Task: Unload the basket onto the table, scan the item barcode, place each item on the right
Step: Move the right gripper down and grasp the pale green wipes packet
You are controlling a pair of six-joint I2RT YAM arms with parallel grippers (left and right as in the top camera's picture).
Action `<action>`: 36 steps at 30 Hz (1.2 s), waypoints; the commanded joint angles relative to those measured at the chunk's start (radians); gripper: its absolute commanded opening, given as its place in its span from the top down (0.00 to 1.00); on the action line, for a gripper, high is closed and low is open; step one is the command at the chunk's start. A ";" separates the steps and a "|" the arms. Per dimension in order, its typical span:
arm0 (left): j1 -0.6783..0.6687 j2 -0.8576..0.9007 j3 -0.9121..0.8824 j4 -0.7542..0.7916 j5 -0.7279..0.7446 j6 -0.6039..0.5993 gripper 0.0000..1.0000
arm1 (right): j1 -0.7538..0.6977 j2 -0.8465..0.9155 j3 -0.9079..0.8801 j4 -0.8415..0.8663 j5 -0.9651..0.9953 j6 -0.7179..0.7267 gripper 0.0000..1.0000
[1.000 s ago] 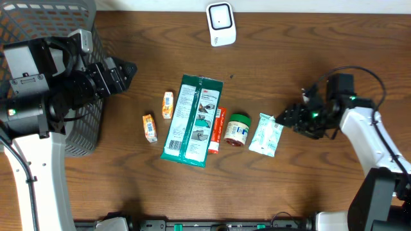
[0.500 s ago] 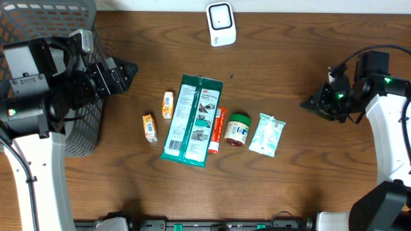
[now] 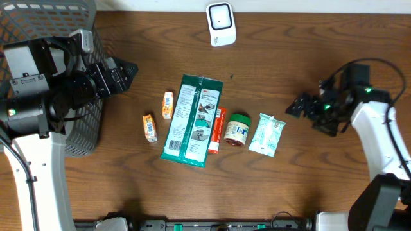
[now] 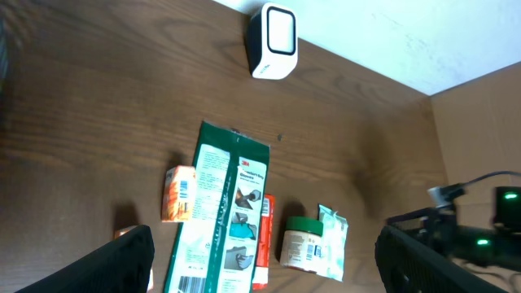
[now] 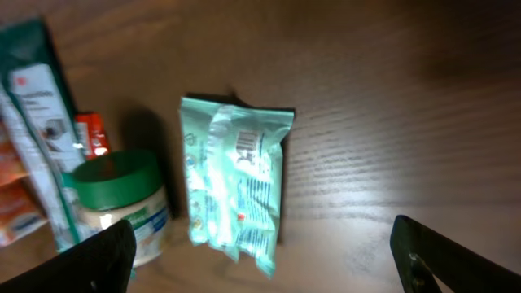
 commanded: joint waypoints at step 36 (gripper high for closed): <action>0.002 -0.002 0.005 0.002 0.016 0.014 0.12 | 0.134 -0.097 -0.324 0.753 -0.098 -0.008 0.06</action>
